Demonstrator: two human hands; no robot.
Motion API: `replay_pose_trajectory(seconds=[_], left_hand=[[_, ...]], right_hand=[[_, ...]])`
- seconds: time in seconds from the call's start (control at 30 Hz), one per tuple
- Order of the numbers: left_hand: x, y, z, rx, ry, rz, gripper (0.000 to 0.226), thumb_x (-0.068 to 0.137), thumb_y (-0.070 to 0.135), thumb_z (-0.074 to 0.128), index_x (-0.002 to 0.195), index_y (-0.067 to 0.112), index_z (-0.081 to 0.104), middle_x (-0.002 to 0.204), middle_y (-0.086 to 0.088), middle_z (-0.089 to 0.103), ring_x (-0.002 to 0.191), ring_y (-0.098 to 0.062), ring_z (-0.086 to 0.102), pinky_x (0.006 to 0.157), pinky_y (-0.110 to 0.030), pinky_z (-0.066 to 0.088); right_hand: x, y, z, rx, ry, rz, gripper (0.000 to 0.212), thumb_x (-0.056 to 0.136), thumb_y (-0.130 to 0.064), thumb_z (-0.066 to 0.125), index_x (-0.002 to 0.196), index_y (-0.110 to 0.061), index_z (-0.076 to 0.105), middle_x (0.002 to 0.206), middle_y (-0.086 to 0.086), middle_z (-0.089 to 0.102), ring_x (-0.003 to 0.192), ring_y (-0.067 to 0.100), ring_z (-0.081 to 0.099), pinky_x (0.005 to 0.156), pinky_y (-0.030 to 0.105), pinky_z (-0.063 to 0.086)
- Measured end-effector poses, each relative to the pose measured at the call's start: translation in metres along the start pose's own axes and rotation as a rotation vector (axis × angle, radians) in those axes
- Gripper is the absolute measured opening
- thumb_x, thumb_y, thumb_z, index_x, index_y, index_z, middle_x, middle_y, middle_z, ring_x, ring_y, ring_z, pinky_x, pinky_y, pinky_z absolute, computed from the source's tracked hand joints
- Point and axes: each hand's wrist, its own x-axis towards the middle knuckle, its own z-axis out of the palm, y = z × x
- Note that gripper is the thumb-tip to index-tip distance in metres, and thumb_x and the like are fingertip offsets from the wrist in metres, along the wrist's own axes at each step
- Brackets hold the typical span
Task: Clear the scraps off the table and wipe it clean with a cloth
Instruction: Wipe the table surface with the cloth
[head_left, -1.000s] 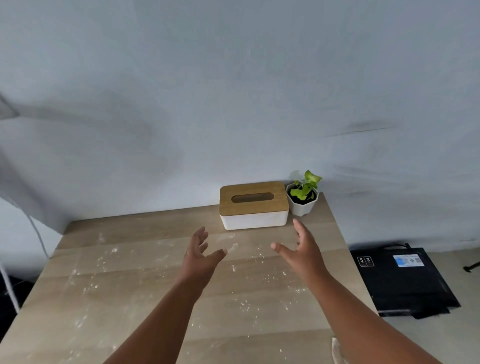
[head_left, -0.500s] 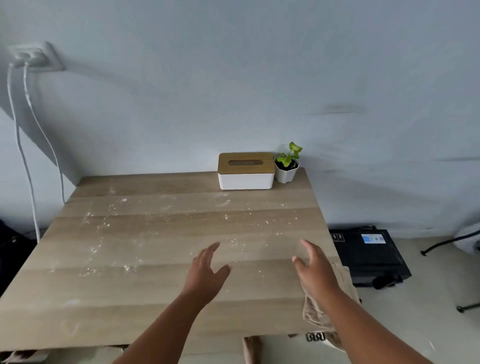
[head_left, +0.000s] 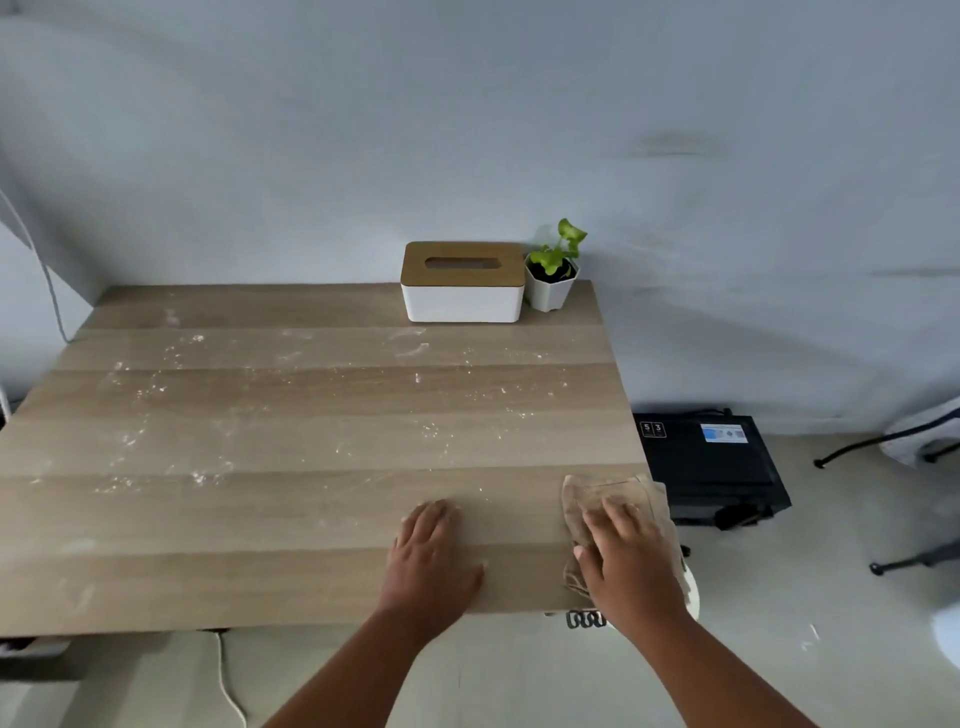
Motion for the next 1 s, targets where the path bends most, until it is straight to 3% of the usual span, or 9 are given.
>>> replay_pose_trajectory(seconds=[0.1, 0.2, 0.33, 0.5, 0.77, 1.0], left_hand=[[0.012, 0.006, 0.018, 0.063, 0.074, -0.027, 0.089, 0.082, 0.073, 0.048, 0.150, 0.015, 0.048, 0.162, -0.008, 0.036, 0.154, -0.028, 0.022, 0.129, -0.045, 0.009], [0.017, 0.010, 0.030, 0.132, 0.144, -0.035, 0.088, 0.083, 0.075, 0.051, 0.149, 0.018, 0.049, 0.161, -0.008, 0.037, 0.154, -0.027, 0.022, 0.128, -0.047, 0.008], [0.023, 0.011, 0.037, 0.188, 0.154, -0.034, 0.088, 0.083, 0.079, 0.049, 0.148, 0.019, 0.047, 0.159, -0.007, 0.038, 0.153, -0.027, 0.023, 0.127, -0.049, 0.011], [0.025, 0.008, 0.041, 0.182, 0.176, -0.032, 0.083, 0.083, 0.077, 0.053, 0.143, 0.019, 0.051, 0.156, -0.007, 0.041, 0.151, -0.027, 0.028, 0.125, -0.053, 0.019], [0.032, 0.003, 0.047, 0.197, 0.220, -0.008, 0.084, 0.083, 0.076, 0.053, 0.142, 0.016, 0.053, 0.155, -0.009, 0.043, 0.151, -0.030, 0.030, 0.123, -0.057, 0.022], [0.032, 0.004, 0.043, 0.208, 0.193, -0.011, 0.085, 0.084, 0.076, 0.052, 0.142, 0.013, 0.054, 0.155, -0.012, 0.043, 0.152, -0.032, 0.029, 0.122, -0.059, 0.023]], right_hand=[[0.008, 0.011, 0.011, -0.105, 0.102, -0.042, 0.051, 0.097, -0.050, 0.051, 0.144, -0.031, 0.056, 0.164, 0.004, 0.038, 0.151, 0.034, 0.030, 0.118, 0.059, 0.028], [0.012, 0.022, 0.022, -0.157, 0.135, -0.119, 0.060, 0.099, -0.054, 0.039, 0.151, -0.027, 0.049, 0.165, 0.006, 0.035, 0.153, 0.035, 0.028, 0.120, 0.062, 0.023], [0.015, 0.029, 0.033, -0.181, 0.166, -0.164, 0.065, 0.100, -0.053, 0.037, 0.156, -0.022, 0.040, 0.168, 0.009, 0.027, 0.157, 0.036, 0.015, 0.122, 0.064, 0.017], [0.033, 0.026, 0.029, -0.193, 0.149, -0.178, 0.068, 0.096, -0.043, 0.039, 0.159, -0.018, 0.037, 0.169, 0.010, 0.023, 0.158, 0.036, 0.013, 0.121, 0.065, 0.017], [0.090, 0.023, 0.021, -0.197, 0.128, -0.219, 0.079, 0.099, -0.069, 0.026, 0.162, -0.021, 0.025, 0.172, 0.009, 0.013, 0.159, 0.033, 0.009, 0.125, 0.062, 0.007], [0.150, 0.010, 0.010, -0.139, 0.084, -0.139, 0.077, 0.097, -0.067, 0.007, 0.164, -0.028, 0.005, 0.173, 0.002, -0.006, 0.159, 0.028, -0.004, 0.126, 0.058, 0.002]])
